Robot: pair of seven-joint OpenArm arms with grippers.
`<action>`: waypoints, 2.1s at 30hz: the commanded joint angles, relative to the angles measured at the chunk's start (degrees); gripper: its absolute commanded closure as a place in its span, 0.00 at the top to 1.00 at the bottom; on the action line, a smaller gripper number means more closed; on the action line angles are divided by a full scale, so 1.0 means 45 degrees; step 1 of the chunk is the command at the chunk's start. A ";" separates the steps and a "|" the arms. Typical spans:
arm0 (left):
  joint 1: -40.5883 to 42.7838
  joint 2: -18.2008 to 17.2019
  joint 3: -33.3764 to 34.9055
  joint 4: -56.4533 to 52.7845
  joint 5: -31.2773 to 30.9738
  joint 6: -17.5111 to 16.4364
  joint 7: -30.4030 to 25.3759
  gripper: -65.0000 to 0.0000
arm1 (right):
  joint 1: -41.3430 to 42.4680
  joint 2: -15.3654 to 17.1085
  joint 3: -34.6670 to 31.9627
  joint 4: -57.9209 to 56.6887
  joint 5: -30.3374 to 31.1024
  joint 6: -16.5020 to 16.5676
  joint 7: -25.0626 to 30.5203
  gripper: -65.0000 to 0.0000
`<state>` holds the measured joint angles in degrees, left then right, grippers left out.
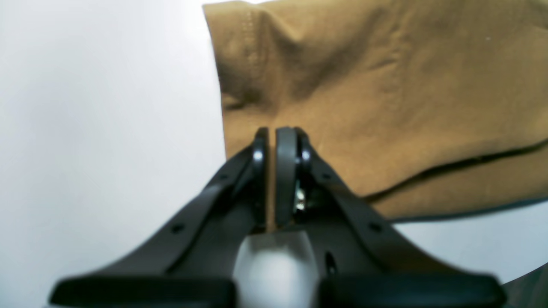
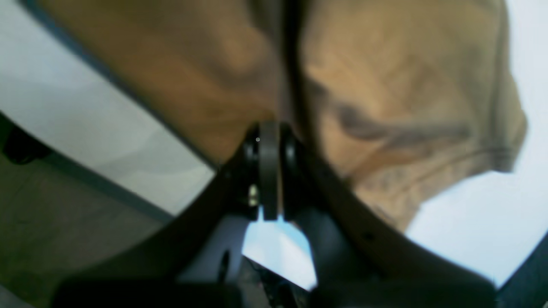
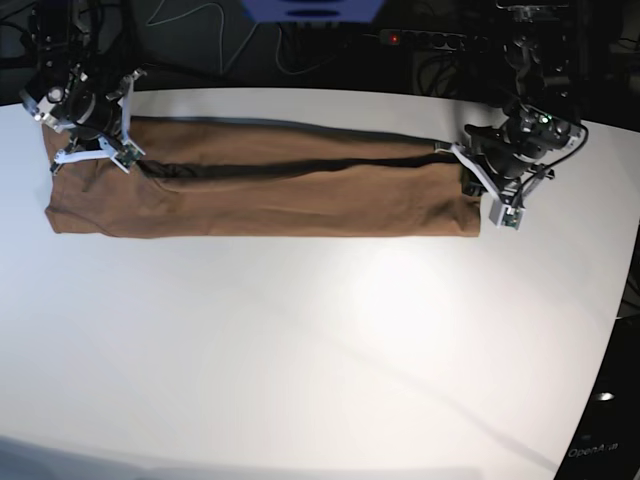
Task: Fold the T-shirt properly
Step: 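Pull the strip end outward with the right gripper to tighten it, then open the right gripper and regrasp the strip end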
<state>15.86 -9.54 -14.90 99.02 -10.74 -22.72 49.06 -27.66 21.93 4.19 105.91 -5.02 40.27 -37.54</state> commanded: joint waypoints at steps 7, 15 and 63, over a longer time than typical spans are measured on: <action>-0.0115 -0.0097 -0.0040 0.0198 -0.0084 -0.0060 -0.0186 0.04 | 0.0589 0.0156 0.0564 0.0895 0.0050 -0.0060 0.0108 0.02; -0.0115 -0.0097 -0.0040 0.0198 -0.0084 -0.0060 -0.0186 0.04 | 0.1839 0.0176 0.0545 0.0895 0.0050 -0.0060 -0.1065 0.33; -0.0310 -0.0117 -0.0040 0.0198 -0.0065 -0.0060 -0.0167 0.04 | 0.2953 0.0176 0.1483 -0.1332 0.0109 -0.0060 -0.1065 0.33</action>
<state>14.81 -9.54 -14.90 98.98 -10.57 -22.72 49.08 -15.09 21.85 10.39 98.98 -4.56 40.38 -43.09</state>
